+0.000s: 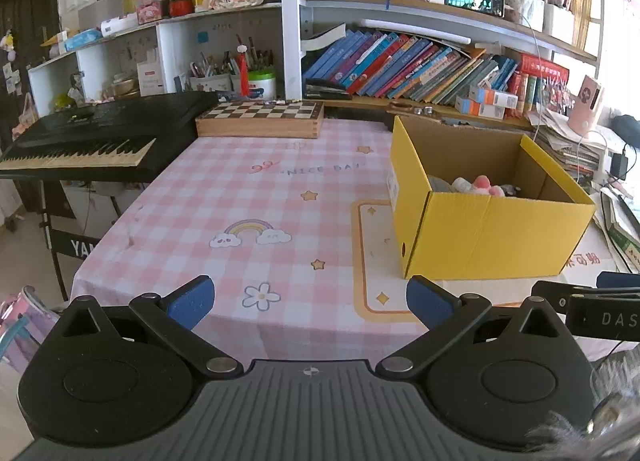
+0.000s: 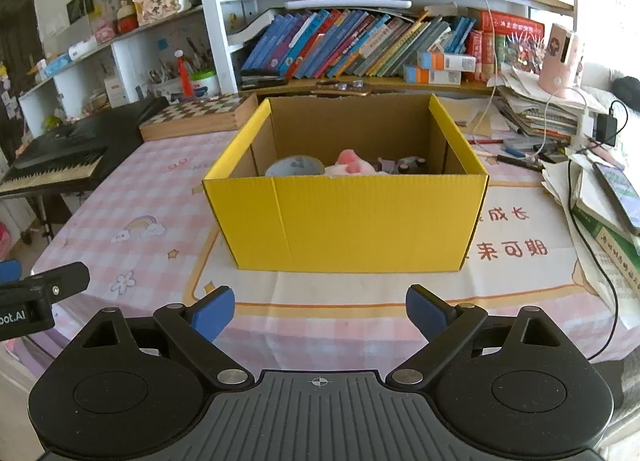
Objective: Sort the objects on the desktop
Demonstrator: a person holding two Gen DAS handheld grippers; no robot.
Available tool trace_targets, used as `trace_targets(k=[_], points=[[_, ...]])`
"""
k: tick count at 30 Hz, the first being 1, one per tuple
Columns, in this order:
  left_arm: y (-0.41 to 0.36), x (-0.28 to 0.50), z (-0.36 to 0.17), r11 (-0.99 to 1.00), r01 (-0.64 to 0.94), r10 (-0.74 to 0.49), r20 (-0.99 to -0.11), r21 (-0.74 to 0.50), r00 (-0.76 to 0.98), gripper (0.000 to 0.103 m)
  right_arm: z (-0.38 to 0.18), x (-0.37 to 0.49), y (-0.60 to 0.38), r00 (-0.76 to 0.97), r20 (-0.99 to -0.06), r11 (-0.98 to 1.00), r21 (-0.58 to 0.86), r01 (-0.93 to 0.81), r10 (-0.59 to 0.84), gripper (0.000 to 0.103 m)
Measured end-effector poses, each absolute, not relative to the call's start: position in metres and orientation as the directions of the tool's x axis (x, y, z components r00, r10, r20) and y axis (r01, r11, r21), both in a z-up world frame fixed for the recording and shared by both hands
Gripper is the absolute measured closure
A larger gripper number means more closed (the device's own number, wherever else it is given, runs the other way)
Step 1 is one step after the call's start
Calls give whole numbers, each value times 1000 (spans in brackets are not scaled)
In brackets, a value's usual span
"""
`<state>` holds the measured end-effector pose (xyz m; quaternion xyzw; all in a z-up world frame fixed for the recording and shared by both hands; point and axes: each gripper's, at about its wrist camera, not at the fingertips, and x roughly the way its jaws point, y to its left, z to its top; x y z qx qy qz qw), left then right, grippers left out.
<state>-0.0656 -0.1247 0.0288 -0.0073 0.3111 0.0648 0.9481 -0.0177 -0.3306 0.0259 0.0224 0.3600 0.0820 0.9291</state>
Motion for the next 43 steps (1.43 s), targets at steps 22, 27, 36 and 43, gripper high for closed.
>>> trace_targets(k=[22, 27, 36, 43], points=[[-125, -63, 23, 994, -112, 95, -626, 12, 774, 0, 23, -17, -321, 701, -681, 975, 99, -199, 212, 8], [-125, -63, 23, 993, -115, 96, -625, 10, 775, 0, 23, -17, -322, 700, -681, 974, 100, -201, 215, 8], [-126, -62, 22, 993, -115, 96, -625, 9, 775, 0, 22, -15, -323, 695, -686, 975, 110, -195, 217, 8], [-127, -61, 25, 992, -129, 109, -611, 12, 784, 0, 21, -12, -325, 696, -682, 973, 117, -197, 223, 8]])
